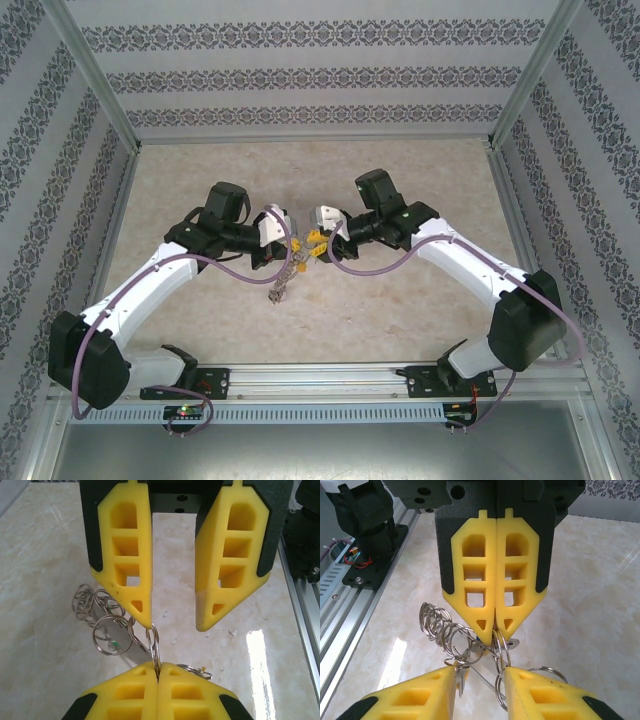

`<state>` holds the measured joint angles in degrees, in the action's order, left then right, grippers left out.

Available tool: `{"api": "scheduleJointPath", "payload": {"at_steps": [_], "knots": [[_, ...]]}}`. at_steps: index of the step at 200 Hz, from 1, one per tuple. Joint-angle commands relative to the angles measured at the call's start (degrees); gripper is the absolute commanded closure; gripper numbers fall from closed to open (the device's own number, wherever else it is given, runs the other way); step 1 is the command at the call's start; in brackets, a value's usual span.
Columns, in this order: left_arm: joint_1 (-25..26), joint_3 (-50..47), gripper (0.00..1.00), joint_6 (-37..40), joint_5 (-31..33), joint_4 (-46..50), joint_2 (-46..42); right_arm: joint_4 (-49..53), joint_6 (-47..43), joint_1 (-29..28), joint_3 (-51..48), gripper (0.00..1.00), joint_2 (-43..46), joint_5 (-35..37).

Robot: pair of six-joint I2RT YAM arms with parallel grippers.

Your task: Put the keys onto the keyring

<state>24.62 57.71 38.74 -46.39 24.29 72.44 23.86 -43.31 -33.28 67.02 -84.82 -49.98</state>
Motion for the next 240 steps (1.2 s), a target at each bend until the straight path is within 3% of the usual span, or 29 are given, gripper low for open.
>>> {"api": "scheduleJointPath", "payload": {"at_steps": [1,81,146,207,240], "knots": [[0.39,1.96,1.00,1.95,-4.58,-0.21,0.33,-1.78,1.03,-1.26,1.89,0.64,-1.21,-1.04],[0.48,1.99,1.00,2.66,-5.81,-0.30,0.47,-2.18,-0.76,1.45,-0.36,0.61,0.87,-2.04],[0.48,2.06,1.00,1.67,-5.60,-0.93,0.76,-0.78,-2.40,0.08,0.54,0.62,-0.17,-3.85],[0.47,2.21,1.00,0.98,-5.20,-1.43,1.12,-0.25,-1.19,-1.44,1.62,0.73,-2.59,-4.35],[0.48,2.19,1.00,0.25,-5.33,-2.01,1.11,-1.46,1.10,-1.69,1.63,1.00,-3.24,-3.56]]}}
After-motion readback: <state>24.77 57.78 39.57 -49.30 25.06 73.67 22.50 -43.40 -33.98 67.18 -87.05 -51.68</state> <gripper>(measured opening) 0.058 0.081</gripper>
